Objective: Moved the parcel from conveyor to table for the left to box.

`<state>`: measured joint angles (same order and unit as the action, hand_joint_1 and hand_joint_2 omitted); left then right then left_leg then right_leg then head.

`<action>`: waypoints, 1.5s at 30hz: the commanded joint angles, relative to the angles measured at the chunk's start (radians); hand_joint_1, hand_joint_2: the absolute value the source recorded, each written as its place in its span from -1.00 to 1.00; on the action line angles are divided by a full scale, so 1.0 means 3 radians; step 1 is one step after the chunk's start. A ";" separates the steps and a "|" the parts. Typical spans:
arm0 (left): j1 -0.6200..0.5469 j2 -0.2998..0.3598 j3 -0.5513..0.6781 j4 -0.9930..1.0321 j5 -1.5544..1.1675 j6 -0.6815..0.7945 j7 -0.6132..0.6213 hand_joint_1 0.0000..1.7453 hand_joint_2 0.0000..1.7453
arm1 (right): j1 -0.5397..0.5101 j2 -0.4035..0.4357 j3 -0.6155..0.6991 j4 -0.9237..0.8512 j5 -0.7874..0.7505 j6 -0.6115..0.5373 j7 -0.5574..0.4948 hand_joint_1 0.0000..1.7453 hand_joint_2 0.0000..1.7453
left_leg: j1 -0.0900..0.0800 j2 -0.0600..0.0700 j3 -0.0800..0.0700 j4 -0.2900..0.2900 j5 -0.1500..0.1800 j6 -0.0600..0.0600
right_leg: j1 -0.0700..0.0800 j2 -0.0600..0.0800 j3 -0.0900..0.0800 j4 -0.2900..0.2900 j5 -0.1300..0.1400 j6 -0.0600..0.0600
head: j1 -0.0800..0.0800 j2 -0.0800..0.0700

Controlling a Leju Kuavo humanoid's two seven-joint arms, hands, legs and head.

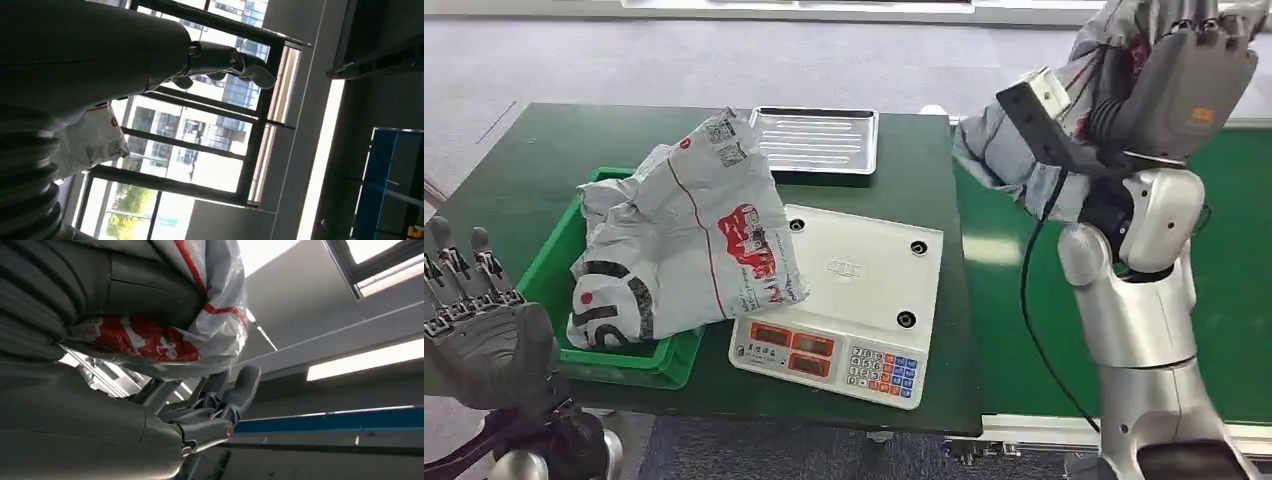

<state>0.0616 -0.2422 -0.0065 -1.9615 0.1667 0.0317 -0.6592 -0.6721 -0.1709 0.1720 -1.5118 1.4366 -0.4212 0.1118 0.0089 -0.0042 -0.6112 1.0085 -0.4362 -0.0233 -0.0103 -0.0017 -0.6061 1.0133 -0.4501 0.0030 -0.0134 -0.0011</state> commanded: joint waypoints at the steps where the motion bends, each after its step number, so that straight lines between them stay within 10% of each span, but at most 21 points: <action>1: -0.0206 0.0045 -0.0108 0.0327 0.0052 -0.0061 0.0043 -1.00 1.00 | -0.0140 0.0329 0.0248 0.0115 0.0302 0.0653 -0.0203 1.00 1.00 | -0.0002 0.0004 0.0006 -0.0003 0.0000 0.0001 | -0.0002 0.0004 0.0003 -0.0001 0.0000 -0.0001 | 0.0001 0.0000; 4: -0.0360 0.0076 -0.0145 0.0511 0.0122 -0.0160 0.0058 -1.00 1.00 | -0.0288 0.0532 0.0867 0.0725 0.0297 0.1220 -0.0374 1.00 1.00 | -0.0003 0.0022 0.0016 -0.0006 -0.0002 0.0000 | -0.0003 0.0023 0.0009 -0.0003 0.0004 -0.0001 | 0.0001 0.0000; 5: -0.0409 0.0071 -0.0151 0.0567 0.0142 -0.0194 0.0058 -1.00 1.00 | -0.0598 0.0274 0.1705 0.1205 -0.0410 0.0998 0.0058 1.00 1.00 | -0.0002 0.0041 0.0033 -0.0021 0.0001 -0.0001 | -0.0001 0.0040 0.0019 -0.0016 0.0012 -0.0004 | 0.0001 0.0000; 9: -0.0640 0.0062 -0.0277 0.0812 0.0203 -0.0276 0.0109 -1.00 1.00 | -0.0714 0.1409 0.1839 0.3244 -0.0559 0.0648 -0.0547 1.00 1.00 | 0.0002 0.0061 0.0026 -0.0012 -0.0004 -0.0003 | 0.0000 0.0057 0.0013 -0.0005 0.0012 -0.0006 | 0.0001 0.0000; 26: -0.0525 0.0152 -0.0373 0.0752 0.0257 -0.0187 0.0014 -1.00 1.00 | -0.0679 0.1733 0.2145 0.3272 -0.1121 0.0848 -0.0798 1.00 1.00 | 0.0015 0.0012 0.0013 -0.0011 0.0009 -0.0017 | 0.0015 0.0012 0.0007 -0.0005 0.0002 -0.0021 | 0.0001 0.0000; 27: -0.0527 0.0159 -0.0379 0.0726 0.0256 -0.0155 0.0022 -1.00 1.00 | -0.0682 0.1733 0.2209 0.3251 -0.1316 0.0772 -0.0811 -1.00 1.00 | 0.0015 0.0013 0.0012 -0.0010 0.0008 -0.0017 | 0.0015 0.0013 0.0006 -0.0003 0.0002 -0.0021 | 0.0001 0.0000; 29: -0.0487 0.0168 -0.0361 0.0691 0.0247 -0.0114 0.0015 -1.00 1.00 | -0.0751 0.1733 0.2241 0.3309 -0.1245 0.0604 -0.0639 -1.00 1.00 | 0.0015 0.0014 0.0013 -0.0010 0.0008 -0.0017 | 0.0015 0.0014 0.0006 -0.0004 0.0003 -0.0021 | 0.0001 0.0000; 30: -0.0453 0.0167 -0.0343 0.0653 0.0245 -0.0094 0.0005 -1.00 1.00 | -0.0797 0.1725 0.2237 0.3311 -0.1176 0.0473 -0.0552 -1.00 -1.00 | 0.0015 0.0015 0.0010 -0.0008 0.0008 -0.0018 | 0.0014 0.0013 0.0003 -0.0002 0.0003 -0.0022 | 0.0001 0.0000; 36: -0.0214 0.0133 -0.0249 0.0394 0.0196 -0.0004 -0.0014 -1.00 1.00 | -0.0865 0.1249 0.1490 0.2022 -0.0141 -0.0587 0.0423 -1.00 -1.00 | 0.0017 0.0008 0.0000 -0.0001 0.0008 -0.0017 | 0.0009 0.0007 -0.0004 0.0002 0.0002 -0.0021 | 0.0000 0.0000; 41: -0.0211 0.0132 -0.0267 0.0377 0.0182 0.0016 -0.0008 -1.00 1.00 | -0.0589 0.1256 0.0990 0.1382 0.0091 -0.0124 0.0048 -1.00 -1.00 | 0.0016 -0.0002 0.0005 -0.0004 0.0008 -0.0015 | 0.0009 -0.0004 0.0005 -0.0003 -0.0001 -0.0020 | 0.0000 0.0000; 42: -0.0208 0.0114 -0.0259 0.0367 0.0167 0.0050 -0.0007 -1.00 1.00 | -0.0528 0.1261 0.0858 0.1143 0.0026 -0.0923 0.0003 -1.00 -1.00 | 0.0015 0.0002 0.0008 -0.0005 0.0008 -0.0017 | 0.0010 0.0002 0.0006 -0.0003 0.0001 -0.0021 | 0.0001 0.0000; 45: -0.0183 0.0065 -0.0250 0.0322 0.0127 0.0091 0.0011 -1.00 1.00 | -0.0179 0.1464 0.0091 -0.0236 -0.0377 -0.0923 -0.0862 -1.00 -1.00 | 0.0015 -0.0008 -0.0007 0.0000 0.0009 -0.0015 | 0.0008 -0.0007 -0.0007 0.0001 0.0000 -0.0021 | 0.0000 0.0000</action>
<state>0.0022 -0.2270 -0.0858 -1.8578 0.2205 0.0336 -0.6638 -0.8572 0.2533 0.5630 -0.9694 1.4458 -0.5415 0.1308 0.0136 -0.0011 -0.6105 1.0079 -0.4341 -0.0288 -0.0082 0.0016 -0.6072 1.0133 -0.4489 -0.0036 -0.0134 -0.0011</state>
